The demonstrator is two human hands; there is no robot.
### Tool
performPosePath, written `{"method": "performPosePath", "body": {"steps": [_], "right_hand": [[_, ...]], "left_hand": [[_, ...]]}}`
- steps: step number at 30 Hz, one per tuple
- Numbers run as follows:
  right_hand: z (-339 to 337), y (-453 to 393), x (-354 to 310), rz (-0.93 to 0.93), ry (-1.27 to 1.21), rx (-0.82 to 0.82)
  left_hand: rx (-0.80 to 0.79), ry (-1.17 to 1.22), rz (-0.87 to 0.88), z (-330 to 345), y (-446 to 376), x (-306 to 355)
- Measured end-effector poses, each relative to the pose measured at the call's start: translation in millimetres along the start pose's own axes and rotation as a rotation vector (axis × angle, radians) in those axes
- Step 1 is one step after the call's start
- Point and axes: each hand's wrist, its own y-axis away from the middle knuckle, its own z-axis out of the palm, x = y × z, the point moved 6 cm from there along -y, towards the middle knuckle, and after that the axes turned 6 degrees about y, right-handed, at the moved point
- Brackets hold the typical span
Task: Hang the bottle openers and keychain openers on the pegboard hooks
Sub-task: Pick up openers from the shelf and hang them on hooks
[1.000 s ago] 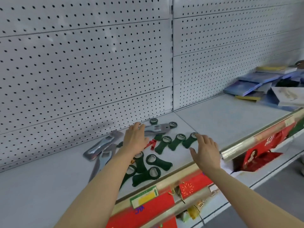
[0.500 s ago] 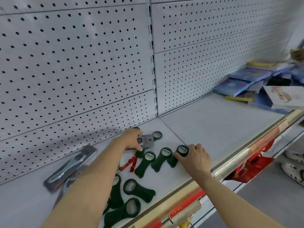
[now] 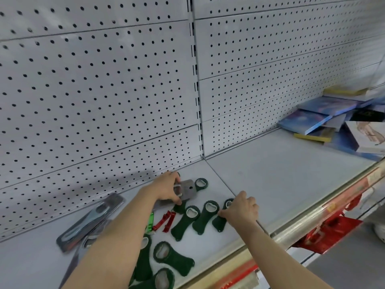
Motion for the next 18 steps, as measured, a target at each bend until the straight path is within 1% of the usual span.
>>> {"method": "performPosePath", "body": {"steps": [3,5,7,9,12,15,18], "right_hand": [[-1.5,0.0,1.7,-0.056,-0.277,-0.004],[-2.7,2.8,7.5,-0.086,-0.41,0.037],[-0.6,4.9,14.9,-0.087,-0.561,0.072],[0.7,9.5,18.4,-0.079,-0.697,0.076],[-3.7,16.0,15.8,-0.107,-0.804,0.104],[-13.3,25.0,1.9,-0.174,-0.875,0.109],[-23.7,38.9,-18.9,-0.268,-0.938,0.068]], "left_hand": [[0.066,0.022,0.019,-4.1,4.0,-0.3],[0.102,0.014,0.048,-7.0,6.5,-2.4],[0.115,0.027,0.077,-7.9,9.6,-5.3],[0.18,0.072,0.096,-10.8,14.8,-8.1],[0.384,0.211,0.08,-22.7,30.3,-7.5],[0.61,0.493,0.028,-31.0,57.3,-4.8],[0.813,0.748,-0.016,-29.8,96.8,1.1]]}}
